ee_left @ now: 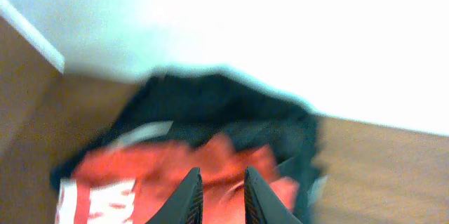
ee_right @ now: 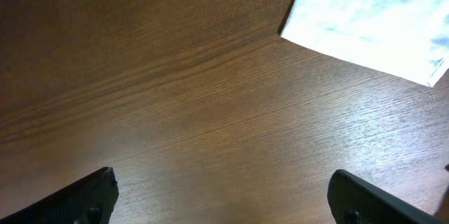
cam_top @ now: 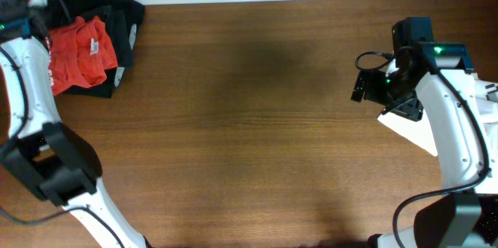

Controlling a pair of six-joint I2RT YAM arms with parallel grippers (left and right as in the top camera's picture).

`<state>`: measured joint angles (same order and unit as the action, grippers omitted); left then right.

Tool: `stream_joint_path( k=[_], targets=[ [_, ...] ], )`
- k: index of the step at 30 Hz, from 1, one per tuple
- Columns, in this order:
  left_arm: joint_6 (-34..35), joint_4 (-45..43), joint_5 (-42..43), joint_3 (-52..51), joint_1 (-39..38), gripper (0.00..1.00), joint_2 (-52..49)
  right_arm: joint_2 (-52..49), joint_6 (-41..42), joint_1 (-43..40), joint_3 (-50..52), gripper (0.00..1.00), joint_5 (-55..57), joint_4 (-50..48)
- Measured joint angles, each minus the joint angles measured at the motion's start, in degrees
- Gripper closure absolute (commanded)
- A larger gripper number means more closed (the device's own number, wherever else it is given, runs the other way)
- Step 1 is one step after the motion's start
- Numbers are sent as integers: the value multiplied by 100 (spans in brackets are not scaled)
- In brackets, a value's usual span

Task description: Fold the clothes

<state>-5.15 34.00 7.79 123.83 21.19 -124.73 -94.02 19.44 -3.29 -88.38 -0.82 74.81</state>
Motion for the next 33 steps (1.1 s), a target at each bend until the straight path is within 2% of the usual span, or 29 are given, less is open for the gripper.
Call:
stream_joint_path(
  k=[2, 4, 8, 11, 14, 15, 16, 17, 18, 21, 23, 24, 26, 29, 31, 33],
  targets=[
    [0, -37, 199, 188, -219, 80, 356, 0, 2, 0, 0, 2, 0, -2],
    [-2, -52, 286, 223, -315, 80, 267, 0, 2, 0, 0, 1, 0, 2],
    [0, 103, 275, 197, -317, 83, -625, 0, 2, 0, 0, 1, 0, -2],
    [-2, 157, 234, 142, -317, 76, -1298, 0, 0, 0, 0, 1, 0, -11],
    [0, 140, 234, 140, -317, 59, -1475, 0, 4, 0, 0, 1, 0, -15],
    [-17, 177, 258, 155, -317, 48, -1471, 0, 2, 0, 0, 1, 0, -15],
    [0, 289, 297, 166, -317, 23, -1467, 0, 0, 0, 0, 1, 0, -17],
    [-15, 380, 358, 168, -319, 7, -1419, 0, 2, 0, 0, 1, -2, -22],
    [0, 634, 520, 168, -319, 1, -1161, 0, 4, 0, 0, 1, -2, -15],
    [2, 1405, 1086, 168, -317, 1, -68, -2, 4, 0, -2, 2, -2, -11],
    [2, 2153, 1749, 223, -317, 1, 1080, -2, 4, 0, -2, 1, -2, -28],
    [-2, 2793, 2063, 284, -319, 1, 1746, -2, 2, 0, -2, 1, 0, -26],
    [-46, 4002, 2304, 369, -317, 1, 2465, -2, 2, 0, -2, 1, 0, -11],
    [-485, 5530, 2433, 330, -317, 1, 2942, -4, 2, 0, -2, 1, -2, -22],
    [-761, 6116, 2457, 313, -317, 1, 3198, -7, 0, 0, 0, 1, 0, -24],
    [-922, 6240, 2463, 195, -317, 1, 3665, -7, 2, 0, 0, 1, 0, -26]
  ],
)
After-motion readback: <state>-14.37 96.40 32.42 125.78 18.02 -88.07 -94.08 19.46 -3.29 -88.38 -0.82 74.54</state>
